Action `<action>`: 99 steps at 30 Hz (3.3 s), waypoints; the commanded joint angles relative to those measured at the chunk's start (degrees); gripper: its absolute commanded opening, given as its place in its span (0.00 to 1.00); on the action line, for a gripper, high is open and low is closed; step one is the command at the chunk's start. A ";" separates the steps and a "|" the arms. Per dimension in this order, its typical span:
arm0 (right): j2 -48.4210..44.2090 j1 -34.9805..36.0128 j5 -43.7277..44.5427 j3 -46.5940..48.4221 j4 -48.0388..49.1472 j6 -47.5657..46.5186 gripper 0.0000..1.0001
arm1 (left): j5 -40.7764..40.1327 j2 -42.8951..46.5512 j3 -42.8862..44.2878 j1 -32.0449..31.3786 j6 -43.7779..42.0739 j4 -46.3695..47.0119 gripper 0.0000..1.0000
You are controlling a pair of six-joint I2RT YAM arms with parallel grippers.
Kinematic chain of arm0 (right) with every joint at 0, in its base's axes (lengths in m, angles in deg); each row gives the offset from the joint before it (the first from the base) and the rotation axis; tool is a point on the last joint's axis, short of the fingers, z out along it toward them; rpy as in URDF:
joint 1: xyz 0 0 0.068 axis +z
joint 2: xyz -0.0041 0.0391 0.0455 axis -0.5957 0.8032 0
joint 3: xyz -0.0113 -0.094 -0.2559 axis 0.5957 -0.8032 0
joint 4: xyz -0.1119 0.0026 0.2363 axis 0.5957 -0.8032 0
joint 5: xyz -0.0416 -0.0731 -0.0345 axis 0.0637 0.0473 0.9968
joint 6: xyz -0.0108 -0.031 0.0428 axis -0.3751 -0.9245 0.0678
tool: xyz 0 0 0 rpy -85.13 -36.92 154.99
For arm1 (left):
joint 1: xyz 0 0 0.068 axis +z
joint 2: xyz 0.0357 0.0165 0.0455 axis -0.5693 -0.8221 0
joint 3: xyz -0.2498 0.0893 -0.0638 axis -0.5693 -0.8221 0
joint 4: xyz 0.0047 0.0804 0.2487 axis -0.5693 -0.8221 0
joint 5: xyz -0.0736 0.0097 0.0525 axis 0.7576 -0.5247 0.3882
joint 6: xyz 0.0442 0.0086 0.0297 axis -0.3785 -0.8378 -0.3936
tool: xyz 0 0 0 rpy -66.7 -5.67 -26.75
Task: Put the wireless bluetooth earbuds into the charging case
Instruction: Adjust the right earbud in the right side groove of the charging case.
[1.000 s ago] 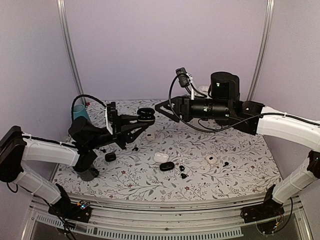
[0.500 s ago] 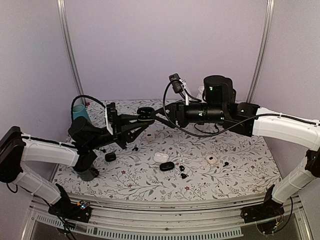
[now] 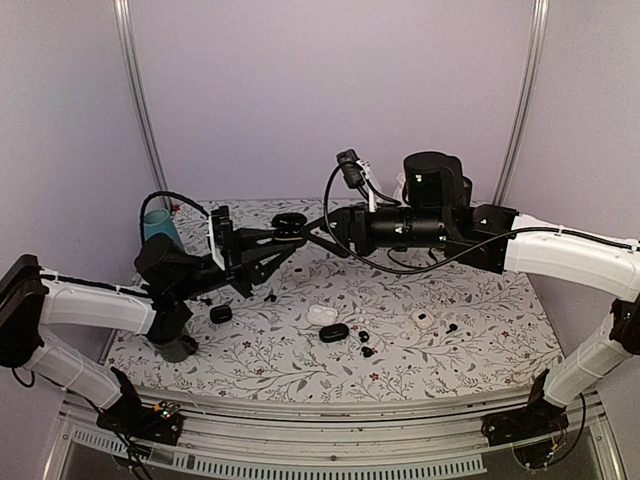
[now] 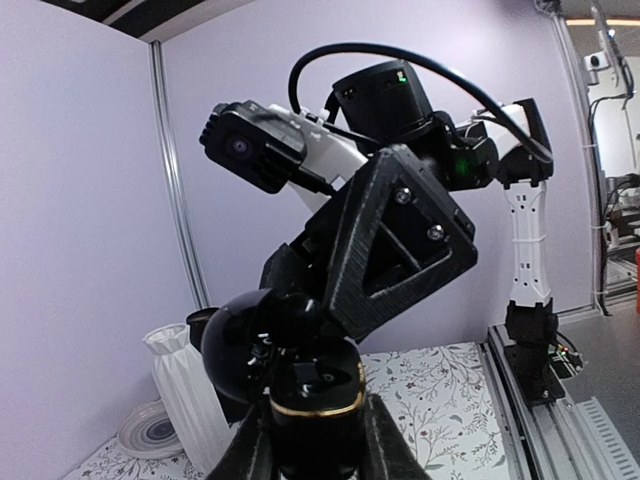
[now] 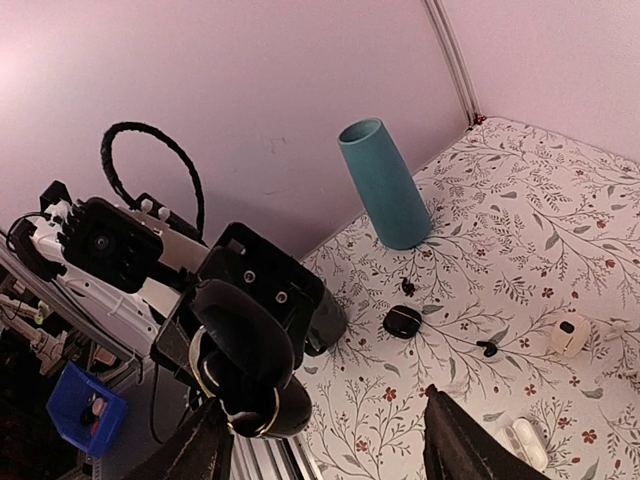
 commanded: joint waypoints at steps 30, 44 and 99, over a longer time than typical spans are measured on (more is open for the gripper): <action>2.23 -1.56 -1.40 5.06 -3.24 5.53 0.51 | 0.14 2.28 -0.02 -1.06 -3.20 -0.93 0.00; 1.91 -0.69 3.04 6.31 -7.46 -3.15 0.51 | 4.67 2.56 2.68 -0.97 -0.41 -6.62 0.00; 0.27 9.03 29.94 10.19 -15.63 -23.72 0.58 | 27.49 -0.62 5.36 4.15 21.04 -1.01 0.00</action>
